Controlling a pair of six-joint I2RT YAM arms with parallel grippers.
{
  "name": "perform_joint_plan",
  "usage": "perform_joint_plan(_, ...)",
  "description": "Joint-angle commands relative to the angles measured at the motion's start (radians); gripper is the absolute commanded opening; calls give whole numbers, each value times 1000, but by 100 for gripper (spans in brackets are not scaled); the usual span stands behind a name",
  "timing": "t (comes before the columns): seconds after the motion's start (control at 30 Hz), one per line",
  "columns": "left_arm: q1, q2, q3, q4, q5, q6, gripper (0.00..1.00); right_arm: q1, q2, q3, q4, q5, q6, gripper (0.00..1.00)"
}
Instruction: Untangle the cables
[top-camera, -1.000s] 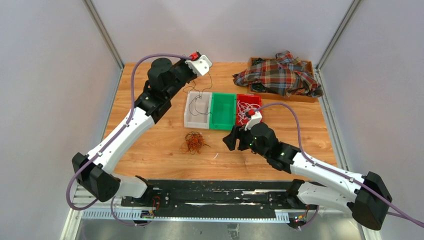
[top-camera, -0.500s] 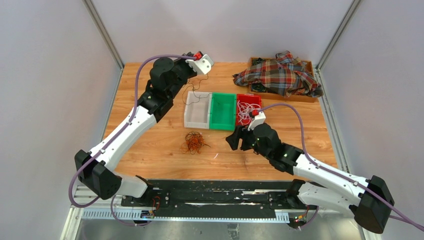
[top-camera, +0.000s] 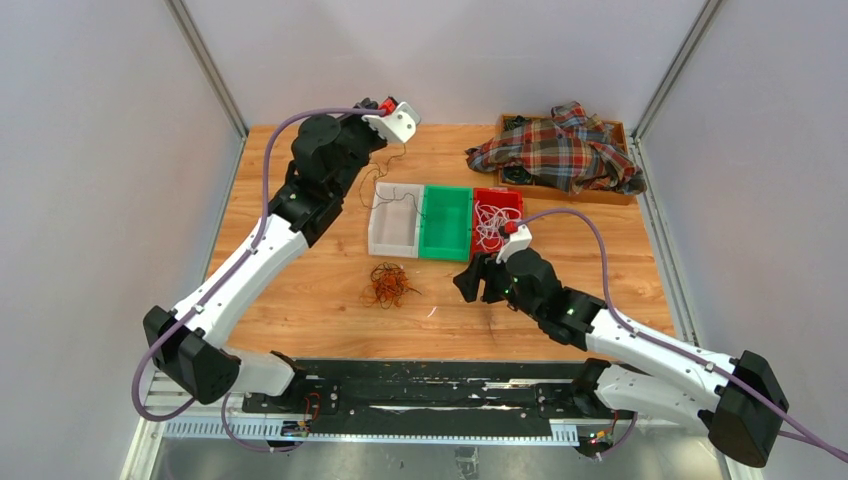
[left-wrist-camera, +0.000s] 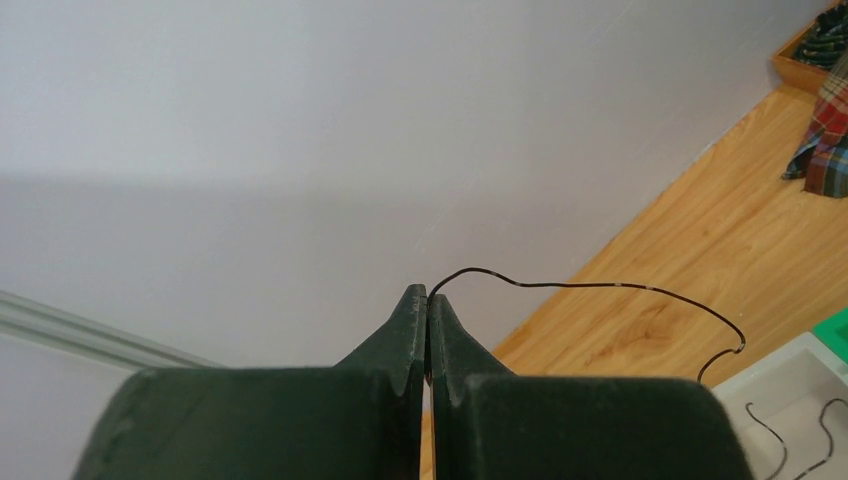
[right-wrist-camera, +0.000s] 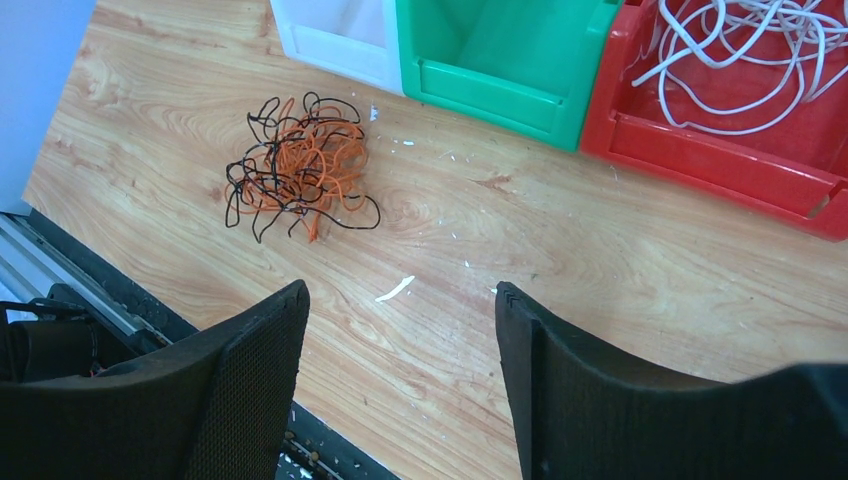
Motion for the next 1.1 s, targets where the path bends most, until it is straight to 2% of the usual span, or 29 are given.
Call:
perform_joint_plan(0.0,-6,-47,10,49,-29,0,0,-12,-10,-16,-9,23,21,68)
perform_joint_plan(0.27,-5,-62,-14,47,-38,9,0,-12,-8,-21,-11,26,25,68)
perform_joint_plan(0.4,-7,-53,-13,43,1,-49,0,-12,-11,-23,-10,27,28,67)
perform_joint_plan(0.57,-30,-18,-21,39,27,-77,0,-12,-33,-37,-11,37,34,67)
perform_joint_plan(0.8,-54,71,-23,41,30,-39,0,-15,-97,-63,-28,67,33,68)
perform_joint_plan(1.07,-55,108,-17,46,-21,-40,0,-33,-142,-88,-50,71,38,68)
